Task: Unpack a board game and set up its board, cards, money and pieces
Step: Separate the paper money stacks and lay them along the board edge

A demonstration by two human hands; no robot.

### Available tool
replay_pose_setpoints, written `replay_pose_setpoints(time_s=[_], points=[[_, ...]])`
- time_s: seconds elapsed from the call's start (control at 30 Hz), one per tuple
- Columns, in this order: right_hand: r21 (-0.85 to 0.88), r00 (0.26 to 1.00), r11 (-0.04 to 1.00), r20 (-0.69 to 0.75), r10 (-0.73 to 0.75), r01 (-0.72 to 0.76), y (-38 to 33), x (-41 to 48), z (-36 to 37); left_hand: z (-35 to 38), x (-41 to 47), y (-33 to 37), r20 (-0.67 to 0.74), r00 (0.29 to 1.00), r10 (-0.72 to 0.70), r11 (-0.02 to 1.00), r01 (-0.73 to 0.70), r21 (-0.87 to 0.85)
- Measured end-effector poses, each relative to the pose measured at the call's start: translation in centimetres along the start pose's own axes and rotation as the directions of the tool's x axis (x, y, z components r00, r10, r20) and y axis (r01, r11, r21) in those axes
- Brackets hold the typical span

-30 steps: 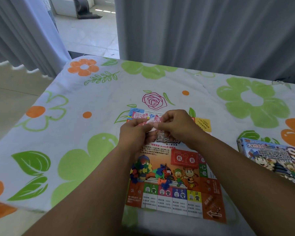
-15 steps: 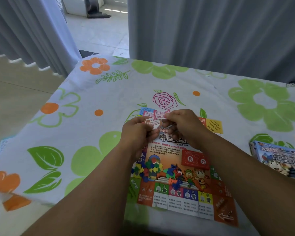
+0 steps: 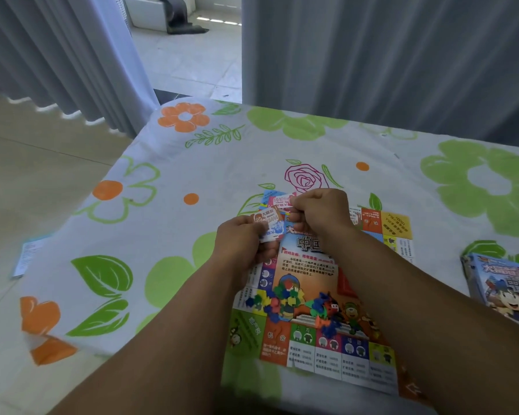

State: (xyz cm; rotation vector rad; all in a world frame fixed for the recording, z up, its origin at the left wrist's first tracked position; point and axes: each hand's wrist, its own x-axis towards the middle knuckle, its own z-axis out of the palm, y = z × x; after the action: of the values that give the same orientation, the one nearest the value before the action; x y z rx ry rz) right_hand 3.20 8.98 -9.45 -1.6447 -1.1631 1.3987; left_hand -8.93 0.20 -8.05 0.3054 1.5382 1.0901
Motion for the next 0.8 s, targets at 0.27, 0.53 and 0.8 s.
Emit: replay_pose_setpoints(time_s=[0.27, 0.53, 0.8], points=[[-0.09, 0.999, 0.996, -0.043, 0.023, -0.027, -0.1, 0.0, 0.5, -0.3, 0.2, 0.0, 0.015, 1.0, 0.008, 1.0, -0.008, 0.018], [-0.152, 0.978, 0.985, 0.203, -0.047, 0.079, -0.8, -1.1, -3.0, 0.8, 0.0, -0.1, 0.071, 0.997, 0.015, 1.0, -0.015, 0.004], [-0.182, 0.971, 0.975, 0.226, -0.083, 0.126, -0.5, -1.7, -6.4, 3.4, -0.3, -0.7, 0.13, 0.989, 0.066, 0.998, -0.068, 0.009]])
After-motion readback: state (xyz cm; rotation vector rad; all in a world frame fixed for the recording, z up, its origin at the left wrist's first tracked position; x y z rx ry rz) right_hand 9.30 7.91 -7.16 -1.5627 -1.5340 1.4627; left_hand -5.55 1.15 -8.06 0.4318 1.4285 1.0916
